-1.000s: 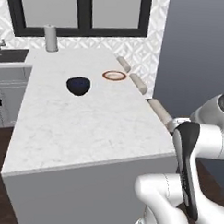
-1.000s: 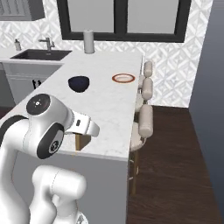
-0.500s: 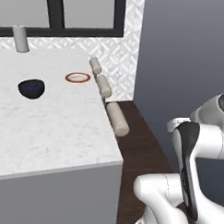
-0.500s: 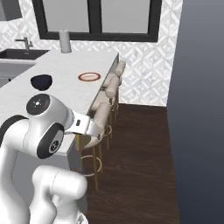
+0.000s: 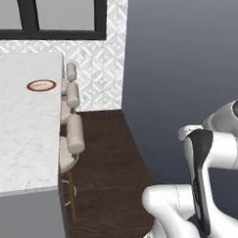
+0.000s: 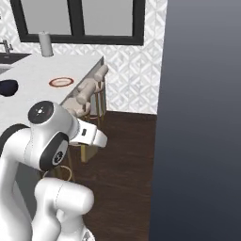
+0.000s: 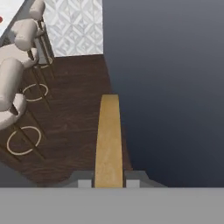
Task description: Start the toaster. Once the lever pops up, take the bread to the plate on the dining counter.
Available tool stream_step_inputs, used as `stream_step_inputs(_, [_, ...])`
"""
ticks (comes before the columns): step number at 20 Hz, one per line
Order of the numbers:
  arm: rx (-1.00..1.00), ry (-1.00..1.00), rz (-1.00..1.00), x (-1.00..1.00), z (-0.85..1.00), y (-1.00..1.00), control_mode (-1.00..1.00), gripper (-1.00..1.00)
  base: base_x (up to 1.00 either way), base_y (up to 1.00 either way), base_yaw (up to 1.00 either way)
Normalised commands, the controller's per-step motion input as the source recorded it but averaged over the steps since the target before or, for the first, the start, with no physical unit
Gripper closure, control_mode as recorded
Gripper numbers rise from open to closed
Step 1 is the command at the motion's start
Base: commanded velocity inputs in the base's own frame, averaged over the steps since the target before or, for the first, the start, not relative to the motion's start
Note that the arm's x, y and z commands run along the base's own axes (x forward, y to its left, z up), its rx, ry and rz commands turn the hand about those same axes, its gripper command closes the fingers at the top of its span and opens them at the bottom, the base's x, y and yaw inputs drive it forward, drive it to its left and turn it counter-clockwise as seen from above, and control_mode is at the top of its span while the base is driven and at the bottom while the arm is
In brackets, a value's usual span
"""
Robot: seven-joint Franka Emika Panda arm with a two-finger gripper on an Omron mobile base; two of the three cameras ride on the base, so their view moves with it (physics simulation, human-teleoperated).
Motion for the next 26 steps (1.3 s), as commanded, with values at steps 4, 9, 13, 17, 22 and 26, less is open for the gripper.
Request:
stream_step_inputs(4, [0.0, 0.0, 0.0, 0.0, 0.0, 0.0, 1.0, 1.0, 0.93, -0.68, 0.21])
stream_step_inputs(9, [0.0, 0.0, 0.0, 0.0, 0.0, 0.0, 1.0, 1.0, 1.0, -0.44, 0.26])
stream_step_inputs(13, [0.0, 0.0, 0.0, 0.0, 0.0, 0.0, 1.0, 1.0, 1.0, -0.6, 0.26])
stream_step_inputs(17, [0.0, 0.0, 0.0, 0.0, 0.0, 0.0, 1.0, 1.0, 1.0, -0.75, 0.29])
stream_step_inputs(22, [0.0, 0.0, 0.0, 0.0, 0.0, 0.0, 1.0, 1.0, 1.0, -0.6, 0.41])
stream_step_inputs(26, [0.0, 0.0, 0.0, 0.0, 0.0, 0.0, 1.0, 1.0, 1.0, -0.42, 0.52])
